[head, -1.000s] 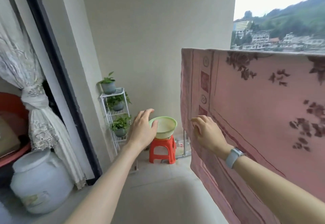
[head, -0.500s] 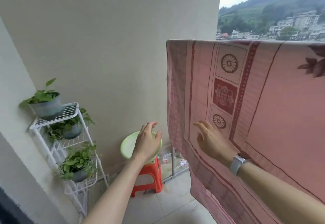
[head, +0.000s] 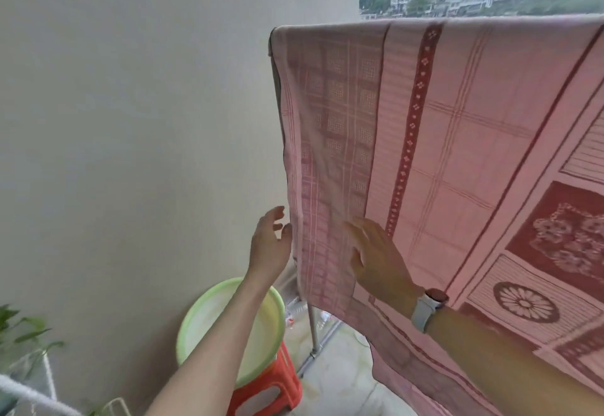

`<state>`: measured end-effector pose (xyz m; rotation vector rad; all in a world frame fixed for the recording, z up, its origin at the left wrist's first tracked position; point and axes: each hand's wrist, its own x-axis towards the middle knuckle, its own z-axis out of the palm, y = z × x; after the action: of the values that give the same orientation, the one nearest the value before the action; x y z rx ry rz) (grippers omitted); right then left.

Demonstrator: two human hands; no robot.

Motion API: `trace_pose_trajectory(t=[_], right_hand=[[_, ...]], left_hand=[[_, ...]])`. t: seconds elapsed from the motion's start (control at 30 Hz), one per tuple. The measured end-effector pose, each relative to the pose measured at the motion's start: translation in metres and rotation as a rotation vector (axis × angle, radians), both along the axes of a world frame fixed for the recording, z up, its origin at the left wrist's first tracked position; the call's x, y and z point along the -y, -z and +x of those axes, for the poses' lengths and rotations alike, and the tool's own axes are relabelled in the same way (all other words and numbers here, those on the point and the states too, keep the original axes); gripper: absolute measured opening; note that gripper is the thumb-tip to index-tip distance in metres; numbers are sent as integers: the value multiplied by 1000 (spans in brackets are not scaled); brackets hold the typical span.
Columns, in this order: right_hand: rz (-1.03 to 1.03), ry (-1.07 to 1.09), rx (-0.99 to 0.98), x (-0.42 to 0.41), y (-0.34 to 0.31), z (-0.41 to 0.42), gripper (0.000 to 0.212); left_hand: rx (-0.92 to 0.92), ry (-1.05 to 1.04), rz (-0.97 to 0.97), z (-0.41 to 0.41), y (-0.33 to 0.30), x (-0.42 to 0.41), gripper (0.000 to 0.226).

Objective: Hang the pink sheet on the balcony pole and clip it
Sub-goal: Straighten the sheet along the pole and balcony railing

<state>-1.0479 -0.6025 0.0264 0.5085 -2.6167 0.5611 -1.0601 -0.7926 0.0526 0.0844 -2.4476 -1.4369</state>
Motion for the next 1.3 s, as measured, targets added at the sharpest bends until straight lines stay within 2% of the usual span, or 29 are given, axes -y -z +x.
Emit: trace_pose_trajectory(t=[0.07, 0.13, 0.23, 0.3, 0.37, 0.43, 0.53, 0.67, 0.77, 0.83, 0.97, 1.03, 1.13, 1.23, 1.3], right_hand=[[-8, 49, 3, 13, 10, -18, 46], [9, 112, 10, 27, 18, -31, 48], [-8, 226, 24, 51, 26, -42, 50], [-21, 284, 30, 63, 29, -42, 50], [-24, 322, 31, 69, 28, -41, 49], [-31, 375, 29, 74, 27, -44, 48], [67, 416, -9, 79, 26, -45, 48], [208, 415, -3, 98, 49, -39, 48], [296, 401, 62, 112, 79, -26, 50], [390, 365, 108, 119, 99, -17, 53], [485, 294, 472, 127, 137, 11, 58], [466, 296, 549, 127, 145, 24, 56], [434, 322, 517, 124, 140, 31, 52], [363, 351, 437, 117, 121, 28, 48], [325, 380, 361, 112, 103, 23, 46]], left_hand=[[92, 130, -13, -47, 7, 9, 60], [127, 235, -105, -86, 15, 13, 76], [73, 293, -44, -131, 25, 16, 82], [8, 234, 59, -149, 27, 19, 65], [-96, 221, 78, -158, 29, 23, 19], [-139, 281, 99, -166, 39, 29, 25], [-131, 332, 137, -159, 64, 42, 25], [-134, 390, 17, -141, 109, 62, 25], [-38, 457, -53, -129, 146, 82, 24], [100, 461, -152, -118, 181, 99, 28], [528, 416, -432, -104, 229, 127, 34], [597, 447, -461, -103, 235, 134, 31], [564, 555, -323, -108, 224, 136, 24], [553, 664, 96, -121, 177, 123, 38], [480, 717, 270, -132, 135, 109, 40]])
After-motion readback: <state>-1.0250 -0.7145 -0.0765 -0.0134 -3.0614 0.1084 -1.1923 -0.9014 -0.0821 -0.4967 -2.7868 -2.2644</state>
